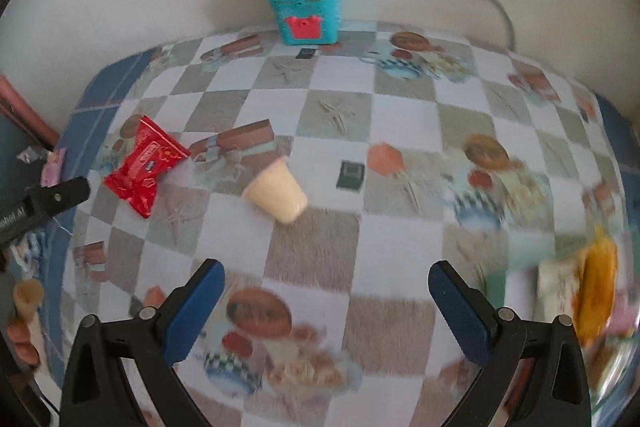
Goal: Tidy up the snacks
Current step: 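Grasp the red candy bag with the left tool while the right tool grasps the pudding cup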
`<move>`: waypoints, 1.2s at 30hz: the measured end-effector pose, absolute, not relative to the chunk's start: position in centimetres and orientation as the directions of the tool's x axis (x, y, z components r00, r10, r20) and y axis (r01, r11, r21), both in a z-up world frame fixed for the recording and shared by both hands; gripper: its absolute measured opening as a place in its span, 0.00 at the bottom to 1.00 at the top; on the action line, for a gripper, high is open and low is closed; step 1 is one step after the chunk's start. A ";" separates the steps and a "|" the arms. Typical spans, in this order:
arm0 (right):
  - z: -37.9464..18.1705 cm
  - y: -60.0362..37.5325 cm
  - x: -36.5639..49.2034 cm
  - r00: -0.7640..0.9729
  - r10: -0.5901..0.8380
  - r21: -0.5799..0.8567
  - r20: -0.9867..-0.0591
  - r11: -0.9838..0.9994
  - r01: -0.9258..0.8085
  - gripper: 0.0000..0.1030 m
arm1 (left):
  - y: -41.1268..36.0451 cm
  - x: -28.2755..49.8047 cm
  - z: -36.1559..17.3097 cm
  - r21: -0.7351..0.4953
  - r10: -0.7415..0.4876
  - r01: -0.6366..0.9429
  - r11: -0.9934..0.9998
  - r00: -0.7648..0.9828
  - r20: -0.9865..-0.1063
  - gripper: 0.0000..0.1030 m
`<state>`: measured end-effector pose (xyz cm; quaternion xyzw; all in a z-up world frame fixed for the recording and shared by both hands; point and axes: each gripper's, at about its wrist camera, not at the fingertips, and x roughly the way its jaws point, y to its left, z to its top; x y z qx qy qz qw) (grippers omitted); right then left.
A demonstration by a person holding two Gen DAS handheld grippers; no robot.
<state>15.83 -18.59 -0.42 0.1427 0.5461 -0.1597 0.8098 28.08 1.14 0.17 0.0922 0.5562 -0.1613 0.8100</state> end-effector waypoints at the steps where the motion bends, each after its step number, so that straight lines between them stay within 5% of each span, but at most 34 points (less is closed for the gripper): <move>1: -0.6 -18.6 16.5 0.349 -0.107 0.044 -0.931 0.916 0.398 1.00 | 0.3 28.5 -0.3 0.010 -0.137 0.408 0.913 0.331 -0.934 0.94; 8: -2.8 -18.1 20.6 0.321 -0.108 -0.004 -0.941 0.951 0.309 0.95 | -1.7 31.4 -2.8 0.067 -0.107 0.480 0.875 0.326 -0.939 0.94; 13: -4.0 -17.5 22.4 0.306 -0.117 -0.037 -0.945 0.966 0.255 0.81 | -2.8 32.1 -4.1 0.055 -0.120 0.509 0.859 0.304 -0.945 0.93; 21: -4.6 -16.9 23.7 0.306 -0.087 -0.017 -0.948 0.974 0.224 0.46 | -4.3 32.1 -5.2 0.058 -0.120 0.538 0.841 0.290 -0.949 0.62; 24: -4.7 -16.8 23.6 0.307 -0.083 -0.015 -0.948 0.976 0.219 0.46 | -4.3 32.1 -5.2 0.060 -0.118 0.534 0.843 0.293 -0.949 0.59; 27: -4.7 -17.1 23.3 0.310 -0.070 0.003 -0.948 0.973 0.229 0.46 | -4.1 31.7 -4.8 0.068 -0.106 0.518 0.853 0.298 -0.949 0.44; 36: -3.1 -17.2 19.6 0.316 -0.046 0.042 -0.948 0.964 0.264 0.46 | -2.5 28.9 -3.2 0.032 -0.111 0.452 0.892 0.286 -0.952 0.39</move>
